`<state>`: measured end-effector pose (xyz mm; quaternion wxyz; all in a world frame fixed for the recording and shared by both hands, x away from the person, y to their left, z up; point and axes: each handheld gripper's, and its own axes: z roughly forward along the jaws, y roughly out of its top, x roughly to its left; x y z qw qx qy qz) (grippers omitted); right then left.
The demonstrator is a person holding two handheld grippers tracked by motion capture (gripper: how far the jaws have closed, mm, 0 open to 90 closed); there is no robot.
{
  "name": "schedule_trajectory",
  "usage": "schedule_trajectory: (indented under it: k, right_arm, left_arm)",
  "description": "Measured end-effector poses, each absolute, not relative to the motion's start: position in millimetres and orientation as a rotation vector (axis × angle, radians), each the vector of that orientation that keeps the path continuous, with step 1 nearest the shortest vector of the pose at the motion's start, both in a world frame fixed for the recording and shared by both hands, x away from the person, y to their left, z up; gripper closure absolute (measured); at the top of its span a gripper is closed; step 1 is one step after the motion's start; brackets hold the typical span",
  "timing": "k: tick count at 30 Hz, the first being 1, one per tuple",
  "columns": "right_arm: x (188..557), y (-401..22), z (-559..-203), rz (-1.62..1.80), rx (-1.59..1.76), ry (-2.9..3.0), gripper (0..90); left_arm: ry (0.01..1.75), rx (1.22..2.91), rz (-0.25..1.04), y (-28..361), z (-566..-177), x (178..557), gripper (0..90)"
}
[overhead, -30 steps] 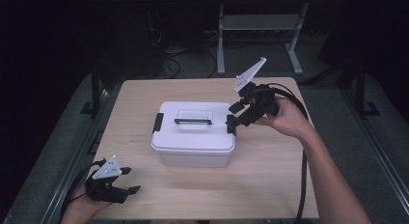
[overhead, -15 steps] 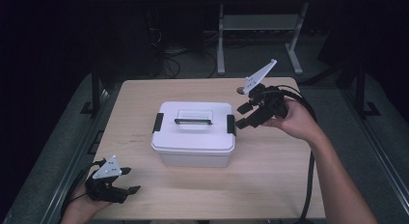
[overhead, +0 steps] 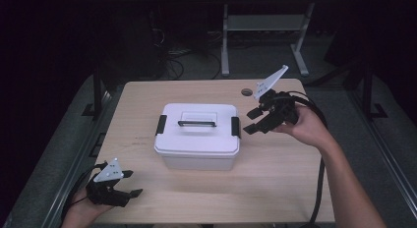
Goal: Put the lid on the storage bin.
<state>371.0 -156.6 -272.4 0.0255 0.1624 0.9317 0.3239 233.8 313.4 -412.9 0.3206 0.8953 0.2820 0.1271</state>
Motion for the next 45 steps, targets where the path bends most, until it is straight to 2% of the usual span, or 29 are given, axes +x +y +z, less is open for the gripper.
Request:
schedule_trajectory:
  k: [45]
  right_arm:
    - [361.9,-189.9,-324.6,0.986,0.622,2.903,38.5]
  left_arm:
    - [0.748,2.346,0.343,314.4,-414.1,235.3,28.6]
